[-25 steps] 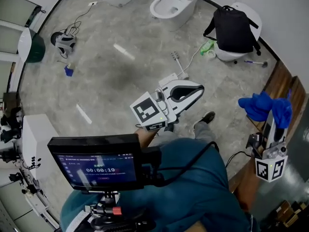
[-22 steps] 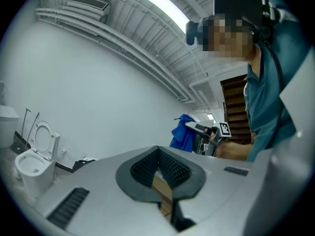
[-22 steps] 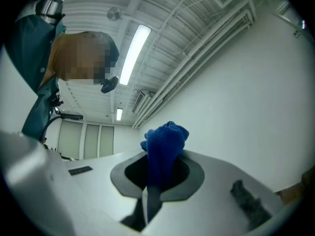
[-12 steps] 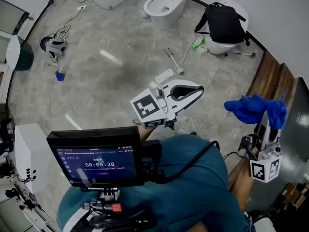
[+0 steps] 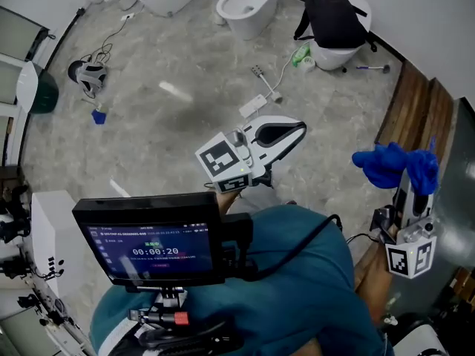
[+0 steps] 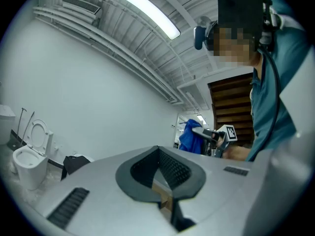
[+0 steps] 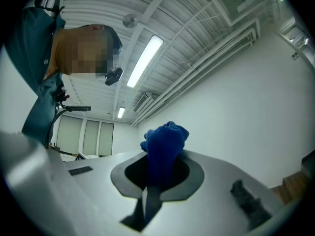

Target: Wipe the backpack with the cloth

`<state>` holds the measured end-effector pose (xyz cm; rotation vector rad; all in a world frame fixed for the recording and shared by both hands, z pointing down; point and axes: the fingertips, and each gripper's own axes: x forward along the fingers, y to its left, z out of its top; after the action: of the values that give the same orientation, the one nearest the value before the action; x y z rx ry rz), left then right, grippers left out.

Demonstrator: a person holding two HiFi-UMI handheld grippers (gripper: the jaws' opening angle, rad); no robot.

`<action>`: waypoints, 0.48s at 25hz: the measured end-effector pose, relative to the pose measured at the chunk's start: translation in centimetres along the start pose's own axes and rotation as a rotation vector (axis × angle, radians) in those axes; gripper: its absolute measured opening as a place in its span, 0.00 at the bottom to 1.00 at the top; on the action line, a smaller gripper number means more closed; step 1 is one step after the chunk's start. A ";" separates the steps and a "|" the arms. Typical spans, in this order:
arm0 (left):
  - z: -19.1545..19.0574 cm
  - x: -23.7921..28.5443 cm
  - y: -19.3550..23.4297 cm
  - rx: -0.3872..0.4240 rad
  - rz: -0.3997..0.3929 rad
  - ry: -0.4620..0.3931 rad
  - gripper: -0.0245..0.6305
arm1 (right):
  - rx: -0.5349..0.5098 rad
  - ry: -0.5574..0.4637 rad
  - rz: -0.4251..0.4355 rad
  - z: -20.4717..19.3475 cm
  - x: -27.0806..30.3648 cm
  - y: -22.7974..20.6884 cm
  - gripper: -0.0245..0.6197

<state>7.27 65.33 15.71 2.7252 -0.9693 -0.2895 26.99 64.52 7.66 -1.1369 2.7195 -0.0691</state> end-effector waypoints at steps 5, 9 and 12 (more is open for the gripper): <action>-0.9 0.0 -7.2 0.023 -0.014 -0.014 0.04 | -0.043 0.022 -0.034 0.6 -7.8 0.7 0.08; -1.2 0.0 -7.1 0.025 -0.011 -0.016 0.04 | -0.046 0.030 -0.044 -0.1 -7.9 0.2 0.08; -1.1 -0.1 -6.8 0.032 -0.002 -0.015 0.04 | -0.045 0.030 -0.036 -0.3 -7.4 0.0 0.08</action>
<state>11.52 70.65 14.83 2.7566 -0.9840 -0.2971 32.06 69.78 9.10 -1.2072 2.7398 -0.0302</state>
